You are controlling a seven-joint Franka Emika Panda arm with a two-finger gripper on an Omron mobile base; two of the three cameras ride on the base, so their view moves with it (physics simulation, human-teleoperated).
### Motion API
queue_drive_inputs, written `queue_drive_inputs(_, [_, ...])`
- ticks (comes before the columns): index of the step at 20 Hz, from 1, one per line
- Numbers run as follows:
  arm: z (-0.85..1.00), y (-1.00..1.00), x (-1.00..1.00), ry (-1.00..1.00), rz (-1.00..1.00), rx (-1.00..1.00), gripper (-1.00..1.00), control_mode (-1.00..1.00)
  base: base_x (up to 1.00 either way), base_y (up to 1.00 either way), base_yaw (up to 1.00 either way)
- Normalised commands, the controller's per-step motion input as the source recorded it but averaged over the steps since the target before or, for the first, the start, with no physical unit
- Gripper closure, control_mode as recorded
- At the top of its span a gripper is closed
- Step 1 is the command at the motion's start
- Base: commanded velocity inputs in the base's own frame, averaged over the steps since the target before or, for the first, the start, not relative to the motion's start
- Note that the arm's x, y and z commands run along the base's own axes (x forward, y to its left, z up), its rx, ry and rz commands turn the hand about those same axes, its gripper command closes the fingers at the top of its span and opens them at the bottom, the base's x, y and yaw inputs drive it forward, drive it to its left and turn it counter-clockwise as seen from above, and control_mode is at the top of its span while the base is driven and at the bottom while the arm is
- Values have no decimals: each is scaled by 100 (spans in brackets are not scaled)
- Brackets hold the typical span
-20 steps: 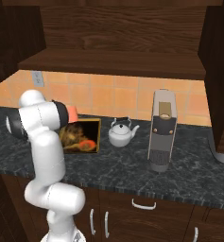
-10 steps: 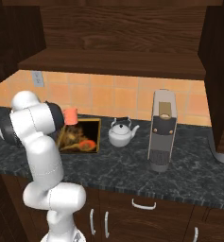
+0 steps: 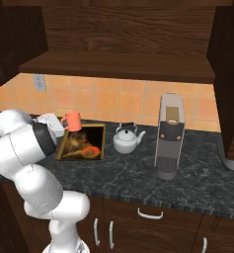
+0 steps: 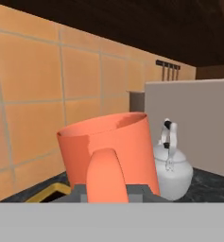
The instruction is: Pick the kettle from the counter and place it on the tray. Then pick the mug from the cabinet and place it on the tray. Then close the cabinet doors.
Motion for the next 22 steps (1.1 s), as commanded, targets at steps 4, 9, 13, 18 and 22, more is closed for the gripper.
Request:
queue_drive_inputs(4, [-70, 27, -8, -27, -4, 20, 100, -100, 0, 0, 0])
queue_drive_inputs(9, [-63, 25, 0, -28, -18, 21, 100, -100, 0, 0, 0])
queue_drive_inputs(13, [-68, 27, -29, -43, -33, 18, 100, -100, 0, 0, 0])
queue_drive_inputs(18, [-73, 24, -41, -53, -38, 18, 100, -100, 0, 0, 0])
queue_drive_inputs(22, [-72, 13, -24, -59, -40, 12, 100, -100, 0, 0, 0])
